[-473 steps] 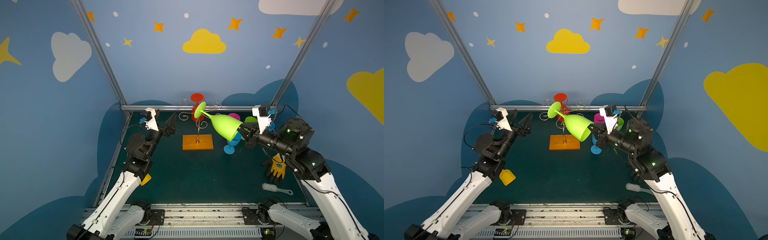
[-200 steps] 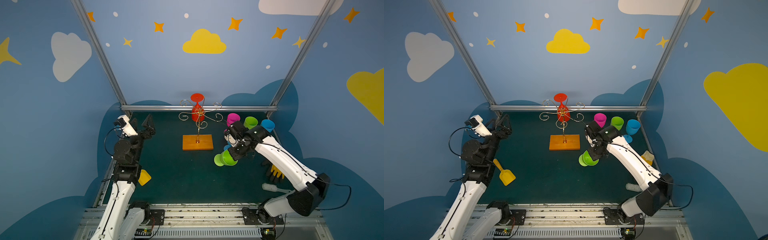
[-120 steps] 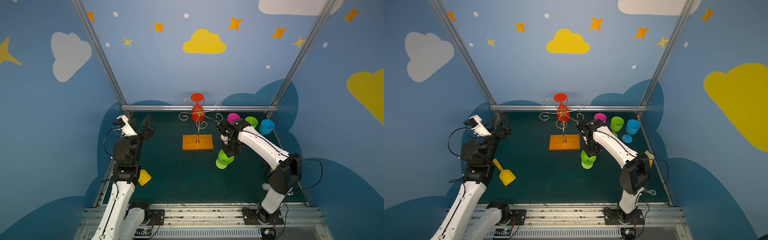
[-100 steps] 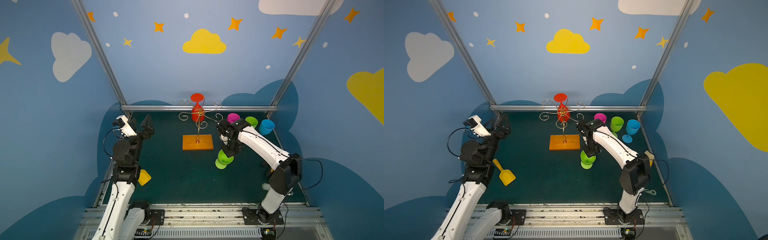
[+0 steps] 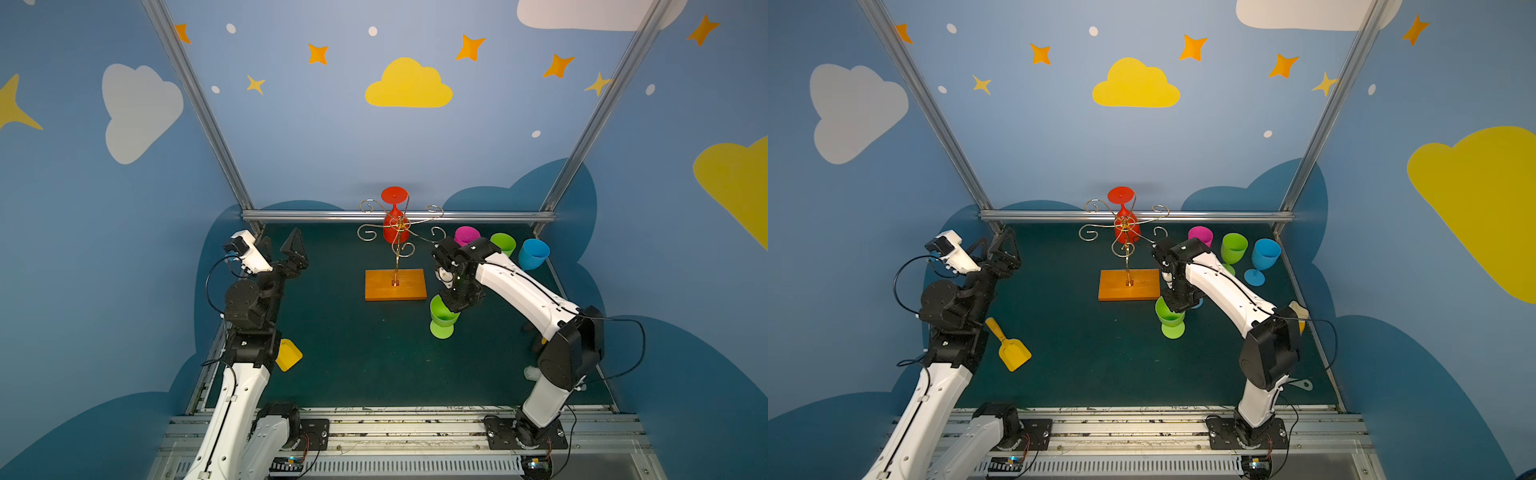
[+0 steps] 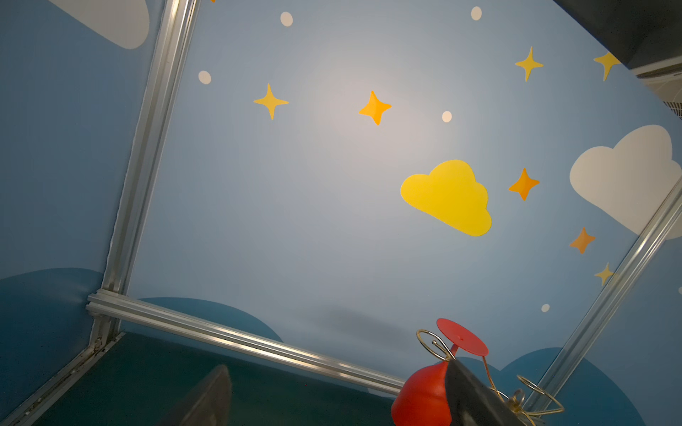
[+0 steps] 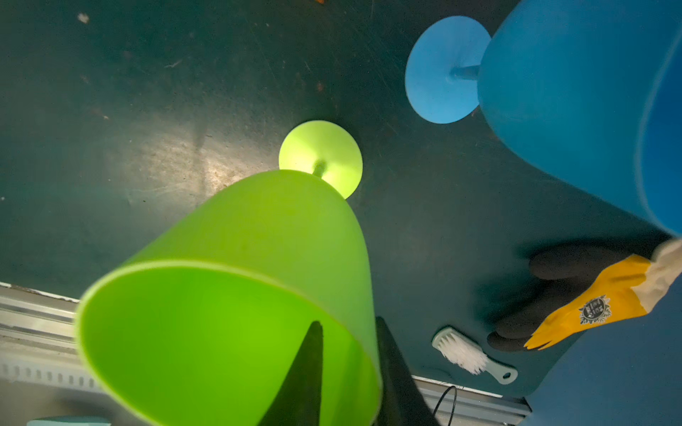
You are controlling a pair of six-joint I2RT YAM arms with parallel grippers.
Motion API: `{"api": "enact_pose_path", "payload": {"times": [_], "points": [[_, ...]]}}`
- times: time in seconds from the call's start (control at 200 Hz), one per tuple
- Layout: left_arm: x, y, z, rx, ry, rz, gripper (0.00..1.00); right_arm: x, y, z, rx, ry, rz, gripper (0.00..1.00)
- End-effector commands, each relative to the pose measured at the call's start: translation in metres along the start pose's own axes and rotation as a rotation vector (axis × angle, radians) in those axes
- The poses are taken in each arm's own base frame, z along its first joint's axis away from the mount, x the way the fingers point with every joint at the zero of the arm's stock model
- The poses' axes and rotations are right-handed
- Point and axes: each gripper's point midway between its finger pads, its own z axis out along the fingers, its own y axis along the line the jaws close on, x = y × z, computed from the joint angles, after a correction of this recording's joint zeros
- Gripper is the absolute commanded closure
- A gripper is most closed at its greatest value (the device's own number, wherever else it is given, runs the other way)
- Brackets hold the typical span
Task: Take the wine glass off the wine glass rack
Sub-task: Place the wine glass at the center of the table.
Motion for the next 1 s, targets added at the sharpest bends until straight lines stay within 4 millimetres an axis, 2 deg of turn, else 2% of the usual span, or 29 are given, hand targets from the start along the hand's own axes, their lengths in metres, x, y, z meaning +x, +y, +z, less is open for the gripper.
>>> {"api": "enact_pose_path", "payload": {"times": [0.0, 0.16, 0.305, 0.571, 0.656, 0.781, 0.996], "points": [[-0.003, 0.003, 0.002, -0.018, -0.002, -0.014, 0.11, -0.006, -0.001, -0.032, -0.061, -0.111, 0.023, 0.72], [-0.003, 0.017, 0.01, -0.113, 0.038, -0.067, 0.12, -0.007, -0.008, -0.06, -0.123, -0.245, 0.06, 0.58], [-0.003, 0.01, 0.025, -0.084, 0.08, -0.116, 0.14, -0.005, -0.019, -0.093, -0.184, -0.413, 0.08, 0.5], [0.016, -0.026, 0.07, 0.082, 0.307, -0.181, 0.17, -0.002, -0.044, -0.152, -0.239, -0.9, 0.159, 0.29], [0.021, -0.044, 0.087, 0.163, 0.4, -0.199, 0.18, 0.004, -0.049, -0.168, -0.277, -0.985, 0.185, 0.23], [0.029, -0.064, 0.114, 0.278, 0.512, -0.241, 0.22, 0.007, -0.049, -0.176, -0.339, -1.02, 0.182, 0.21], [0.064, -0.085, 0.168, 0.46, 0.754, -0.367, 0.27, 0.005, -0.049, -0.178, -0.367, -1.041, 0.178, 0.21]]}}
